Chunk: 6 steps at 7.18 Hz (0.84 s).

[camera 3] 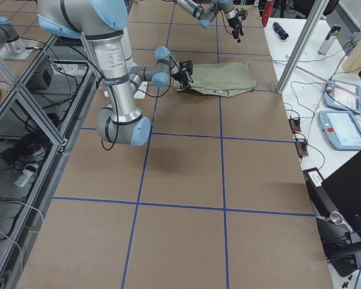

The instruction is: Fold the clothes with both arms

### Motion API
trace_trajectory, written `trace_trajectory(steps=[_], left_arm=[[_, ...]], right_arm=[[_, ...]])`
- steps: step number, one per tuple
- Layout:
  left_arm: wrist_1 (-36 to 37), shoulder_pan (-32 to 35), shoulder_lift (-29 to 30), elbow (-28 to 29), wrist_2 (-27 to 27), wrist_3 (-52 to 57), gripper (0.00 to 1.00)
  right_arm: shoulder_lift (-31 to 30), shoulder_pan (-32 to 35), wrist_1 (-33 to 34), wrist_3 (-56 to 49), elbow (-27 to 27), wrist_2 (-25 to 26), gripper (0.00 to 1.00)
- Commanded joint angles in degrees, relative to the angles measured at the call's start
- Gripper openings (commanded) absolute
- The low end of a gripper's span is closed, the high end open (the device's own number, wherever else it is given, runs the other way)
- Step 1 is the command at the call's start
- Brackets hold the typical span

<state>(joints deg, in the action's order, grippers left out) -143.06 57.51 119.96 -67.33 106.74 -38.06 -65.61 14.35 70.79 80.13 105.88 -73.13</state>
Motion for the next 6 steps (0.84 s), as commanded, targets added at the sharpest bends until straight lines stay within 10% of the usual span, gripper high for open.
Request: trace_trajectory(steps=[1, 2, 3, 6], left_arm=[[0.0, -0.2, 0.0, -0.1, 0.0, -0.1, 1.0], [-0.1, -0.2, 0.1, -0.1, 0.0, -0.1, 1.0], [-0.1, -0.2, 0.1, -0.2, 0.0, -0.1, 1.0], [-0.4, -0.2, 0.0, -0.9, 2.6, -0.1, 1.0]], right_arm=[[-3.6, -5.9, 2.2, 2.5, 4.3, 5.8, 0.0], [-4.5, -6.3, 2.2, 2.5, 4.3, 5.9, 0.06], [-4.6, -6.4, 2.2, 2.4, 4.2, 6.5, 0.99], [6.8, 2.4, 13.4, -3.5, 0.1, -2.6, 1.0]])
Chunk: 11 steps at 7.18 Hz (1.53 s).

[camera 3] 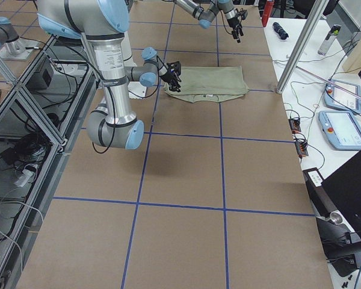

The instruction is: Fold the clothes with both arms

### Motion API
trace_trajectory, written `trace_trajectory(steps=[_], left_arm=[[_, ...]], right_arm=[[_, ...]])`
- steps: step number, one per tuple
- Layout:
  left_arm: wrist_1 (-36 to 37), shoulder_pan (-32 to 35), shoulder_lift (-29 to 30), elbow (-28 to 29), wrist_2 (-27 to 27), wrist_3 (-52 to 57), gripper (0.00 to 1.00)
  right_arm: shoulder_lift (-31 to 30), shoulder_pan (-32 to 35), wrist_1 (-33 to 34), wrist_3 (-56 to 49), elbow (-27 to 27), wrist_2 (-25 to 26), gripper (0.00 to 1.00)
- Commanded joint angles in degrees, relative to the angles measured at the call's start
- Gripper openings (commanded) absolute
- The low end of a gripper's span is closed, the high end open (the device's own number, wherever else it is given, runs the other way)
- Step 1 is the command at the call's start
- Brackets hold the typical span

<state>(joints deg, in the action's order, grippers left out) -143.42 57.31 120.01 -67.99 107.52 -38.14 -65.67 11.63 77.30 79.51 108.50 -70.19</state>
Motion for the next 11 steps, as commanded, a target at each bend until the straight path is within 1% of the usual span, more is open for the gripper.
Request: trace_trajectory(steps=[1, 2, 3, 4, 5, 6, 7, 8, 9, 11], left_arm=[[0.0, 0.0, -0.1, -0.5, 2.2, 0.0, 1.0], [0.0, 0.0, -0.1, -0.5, 2.2, 0.0, 1.0], [0.0, 0.0, -0.1, -0.4, 2.2, 0.0, 1.0], [0.0, 0.0, -0.2, -0.4, 2.2, 0.0, 1.0], [-0.1, 0.0, -0.3, -0.3, 2.2, 0.0, 1.0], [0.0, 0.0, -0.3, -0.4, 2.2, 0.0, 1.0], [-0.1, 0.0, -0.3, -0.3, 2.2, 0.0, 1.0], [-0.1, 0.0, -0.3, -0.2, 2.2, 0.0, 1.0], [-0.1, 0.0, -0.3, -0.1, 2.2, 0.0, 1.0], [-0.1, -0.1, -0.3, -0.1, 2.1, 0.0, 1.0]], right_arm=[[13.2, 9.0, 10.8, -4.1, -7.4, -9.4, 1.0], [18.5, 11.8, 11.1, -8.7, -14.9, -13.3, 1.0], [22.5, 13.5, 11.2, -11.7, -21.1, -16.9, 1.0], [25.6, 13.9, 12.0, -13.9, -26.4, -18.7, 1.0], [28.2, 13.9, 13.8, -16.3, -30.8, -18.8, 0.98], [28.3, 13.8, 14.6, -17.5, -32.0, -19.0, 0.85], [28.4, 13.7, 17.1, -17.8, -32.0, -19.2, 0.74], [28.0, 13.7, 17.6, -19.8, -31.9, -19.2, 0.69], [27.9, 13.5, 17.6, -19.8, -31.9, -19.1, 0.67], [27.9, 12.8, 17.6, -19.7, -32.0, -19.0, 0.65]])
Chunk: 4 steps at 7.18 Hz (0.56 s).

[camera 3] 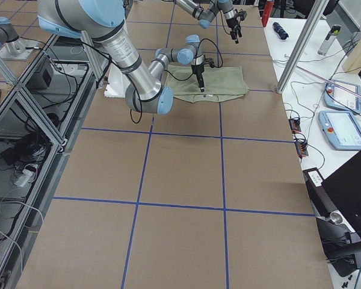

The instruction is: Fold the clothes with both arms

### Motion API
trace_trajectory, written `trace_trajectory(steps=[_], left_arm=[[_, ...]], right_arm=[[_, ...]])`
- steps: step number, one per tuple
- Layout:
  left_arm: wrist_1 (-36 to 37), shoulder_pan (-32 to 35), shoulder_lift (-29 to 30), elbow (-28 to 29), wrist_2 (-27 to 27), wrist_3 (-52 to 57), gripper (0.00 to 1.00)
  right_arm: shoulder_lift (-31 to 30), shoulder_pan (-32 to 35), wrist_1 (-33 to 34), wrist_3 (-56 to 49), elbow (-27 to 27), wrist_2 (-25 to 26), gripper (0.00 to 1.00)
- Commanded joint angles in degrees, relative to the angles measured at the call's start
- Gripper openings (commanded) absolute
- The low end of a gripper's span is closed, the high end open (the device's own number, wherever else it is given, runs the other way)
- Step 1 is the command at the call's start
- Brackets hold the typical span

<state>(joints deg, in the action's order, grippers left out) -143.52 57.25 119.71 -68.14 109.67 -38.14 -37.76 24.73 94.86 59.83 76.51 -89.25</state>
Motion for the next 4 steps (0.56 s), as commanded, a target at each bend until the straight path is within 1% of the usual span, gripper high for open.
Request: trace_trajectory(steps=[1, 2, 3, 4], left_arm=[[0.0, 0.0, 0.0, 0.1, 0.0, 0.0, 1.0], [0.0, 0.0, 0.0, 0.2, -0.1, 0.0, 1.0], [0.0, 0.0, 0.0, 0.2, -0.1, 0.0, 1.0], [0.0, 0.0, 0.0, 0.3, -0.1, 0.0, 1.0]], right_arm=[[-0.1, -0.3, 0.2, -0.1, 0.0, 0.0, 0.47], [0.2, -0.3, 2.4, -0.1, 0.0, 0.0, 0.14], [0.1, -0.3, 3.3, -0.1, 0.3, 0.0, 0.0], [0.1, -0.2, 3.3, -0.1, 0.7, 0.1, 0.0]])
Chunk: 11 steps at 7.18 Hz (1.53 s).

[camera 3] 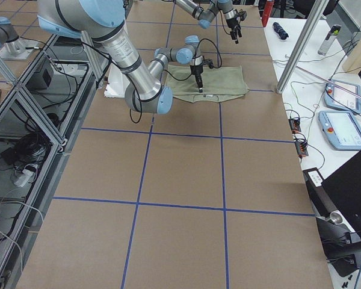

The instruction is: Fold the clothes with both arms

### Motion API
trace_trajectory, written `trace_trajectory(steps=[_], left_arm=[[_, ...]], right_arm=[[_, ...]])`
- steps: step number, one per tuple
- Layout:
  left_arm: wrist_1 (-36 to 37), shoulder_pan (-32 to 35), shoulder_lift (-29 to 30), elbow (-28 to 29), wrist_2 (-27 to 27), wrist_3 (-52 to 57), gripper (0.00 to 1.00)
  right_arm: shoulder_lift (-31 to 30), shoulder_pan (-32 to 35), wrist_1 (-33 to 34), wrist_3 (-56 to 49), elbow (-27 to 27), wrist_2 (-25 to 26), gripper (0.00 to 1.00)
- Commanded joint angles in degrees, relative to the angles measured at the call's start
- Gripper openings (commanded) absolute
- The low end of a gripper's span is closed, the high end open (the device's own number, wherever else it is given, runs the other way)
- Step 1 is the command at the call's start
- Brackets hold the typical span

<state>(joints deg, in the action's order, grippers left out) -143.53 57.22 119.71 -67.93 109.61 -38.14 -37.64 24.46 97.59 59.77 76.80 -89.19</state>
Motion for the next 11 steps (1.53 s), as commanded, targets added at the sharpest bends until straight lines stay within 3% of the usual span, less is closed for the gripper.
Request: trace_trajectory(steps=[1, 3, 5, 6, 7, 9, 11], left_arm=[[0.0, 0.0, 0.0, 0.1, 0.0, 0.0, 1.0], [0.0, -0.4, 0.0, 0.1, 0.0, 0.0, 1.0], [0.0, -0.6, 0.0, 0.1, 0.0, 0.0, 1.0], [0.0, -0.7, 0.0, 0.1, 0.0, 0.0, 1.0], [0.0, -0.8, 0.0, 0.1, 0.0, -0.9, 1.0], [0.0, -1.0, 0.0, 0.1, 0.0, -1.2, 1.0], [0.0, -1.0, 0.0, 0.1, 0.0, -1.2, 1.0]], right_arm=[[-0.1, 0.1, 0.7, 0.0, 0.5, 0.2, 0.0], [-4.2, 0.4, 2.8, -0.3, 6.1, 0.3, 0.0], [-13.0, 1.4, 2.8, -1.7, 15.2, 0.4, 0.0], [-14.0, 1.4, 2.7, -2.4, 15.4, 0.7, 0.37], [-14.6, 1.3, 1.9, -2.3, 15.3, 1.6, 0.99], [-13.1, 2.0, 1.3, -2.1, 17.6, 0.8, 1.0], [-13.2, 0.8, 0.6, 2.1, 23.1, -1.7, 1.0]])
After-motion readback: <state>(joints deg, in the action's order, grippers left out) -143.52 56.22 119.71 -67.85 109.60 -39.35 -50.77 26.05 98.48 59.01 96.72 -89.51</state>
